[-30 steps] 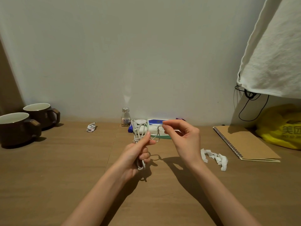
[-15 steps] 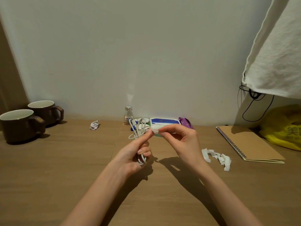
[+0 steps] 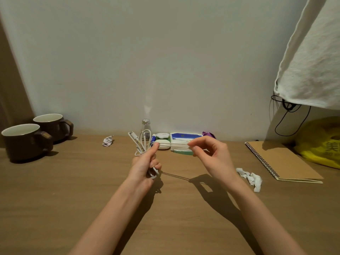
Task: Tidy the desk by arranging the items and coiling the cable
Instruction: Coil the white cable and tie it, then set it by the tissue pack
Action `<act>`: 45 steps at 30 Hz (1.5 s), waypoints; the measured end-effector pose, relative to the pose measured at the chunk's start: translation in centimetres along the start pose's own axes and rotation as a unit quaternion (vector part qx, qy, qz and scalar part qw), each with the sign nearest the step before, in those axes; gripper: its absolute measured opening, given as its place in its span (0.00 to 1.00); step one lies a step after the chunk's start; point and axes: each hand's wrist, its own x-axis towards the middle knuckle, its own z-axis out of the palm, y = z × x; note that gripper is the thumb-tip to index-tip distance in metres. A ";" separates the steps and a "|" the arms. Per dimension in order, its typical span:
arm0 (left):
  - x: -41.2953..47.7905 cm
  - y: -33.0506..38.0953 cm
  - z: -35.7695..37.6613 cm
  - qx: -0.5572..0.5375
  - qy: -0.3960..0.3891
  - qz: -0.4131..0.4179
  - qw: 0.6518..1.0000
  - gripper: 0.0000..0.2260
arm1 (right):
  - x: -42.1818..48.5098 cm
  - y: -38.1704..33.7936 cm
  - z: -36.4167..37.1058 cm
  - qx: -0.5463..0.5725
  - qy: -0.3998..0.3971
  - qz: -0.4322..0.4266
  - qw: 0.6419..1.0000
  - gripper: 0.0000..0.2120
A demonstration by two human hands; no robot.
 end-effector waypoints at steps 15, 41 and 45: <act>0.4 -0.2 -0.8 0.320 -0.012 0.162 0.934 0.15 | 1.0 2.6 -1.6 -0.049 -0.003 0.145 0.988 0.12; -0.9 -1.5 -0.3 0.471 -0.133 0.115 0.864 0.04 | -0.1 1.6 -0.5 -0.202 -0.073 0.048 0.975 0.07; -0.9 -1.8 0.0 0.415 -0.133 -0.025 0.900 0.15 | -0.2 1.8 0.0 -0.303 -0.036 0.017 0.952 0.08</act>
